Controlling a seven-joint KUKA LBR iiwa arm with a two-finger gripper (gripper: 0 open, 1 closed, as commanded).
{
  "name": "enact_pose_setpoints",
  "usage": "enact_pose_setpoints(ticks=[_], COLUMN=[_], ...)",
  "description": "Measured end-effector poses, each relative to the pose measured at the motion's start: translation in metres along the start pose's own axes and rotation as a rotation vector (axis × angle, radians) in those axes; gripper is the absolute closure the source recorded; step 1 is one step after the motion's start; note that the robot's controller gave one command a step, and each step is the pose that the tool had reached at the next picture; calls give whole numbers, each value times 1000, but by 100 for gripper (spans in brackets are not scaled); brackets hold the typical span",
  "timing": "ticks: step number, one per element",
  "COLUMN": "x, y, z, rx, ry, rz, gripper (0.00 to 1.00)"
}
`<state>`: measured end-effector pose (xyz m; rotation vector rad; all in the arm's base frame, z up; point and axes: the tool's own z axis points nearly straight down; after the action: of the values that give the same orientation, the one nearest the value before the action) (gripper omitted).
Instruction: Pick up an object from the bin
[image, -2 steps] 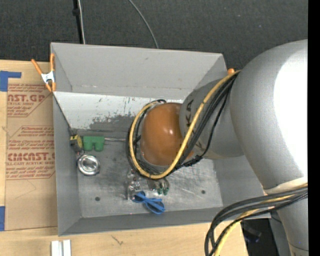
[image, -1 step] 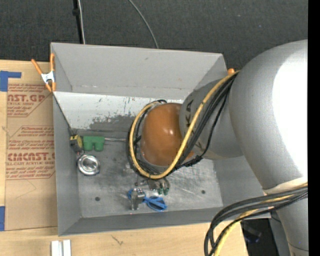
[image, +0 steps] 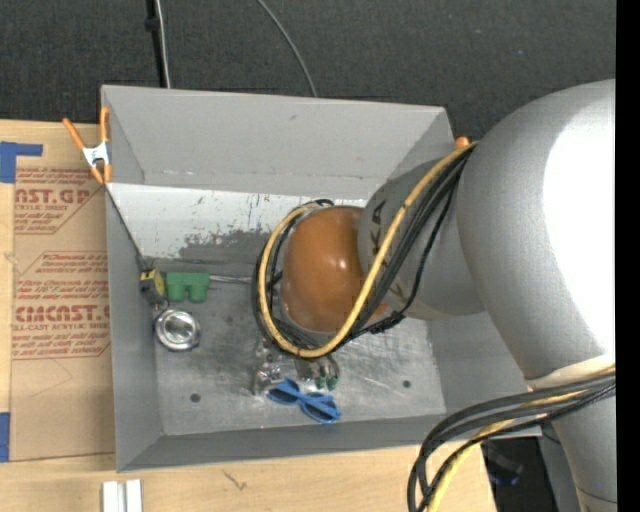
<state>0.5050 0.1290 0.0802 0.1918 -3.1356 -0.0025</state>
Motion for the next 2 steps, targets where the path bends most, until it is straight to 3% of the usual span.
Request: enact_pose_setpoints(ticks=[1,2], x=[0,7], y=[0,-66], z=[0,1], rx=[0,1], ry=[1,-6], rz=[0,-103], gripper=[0,0])
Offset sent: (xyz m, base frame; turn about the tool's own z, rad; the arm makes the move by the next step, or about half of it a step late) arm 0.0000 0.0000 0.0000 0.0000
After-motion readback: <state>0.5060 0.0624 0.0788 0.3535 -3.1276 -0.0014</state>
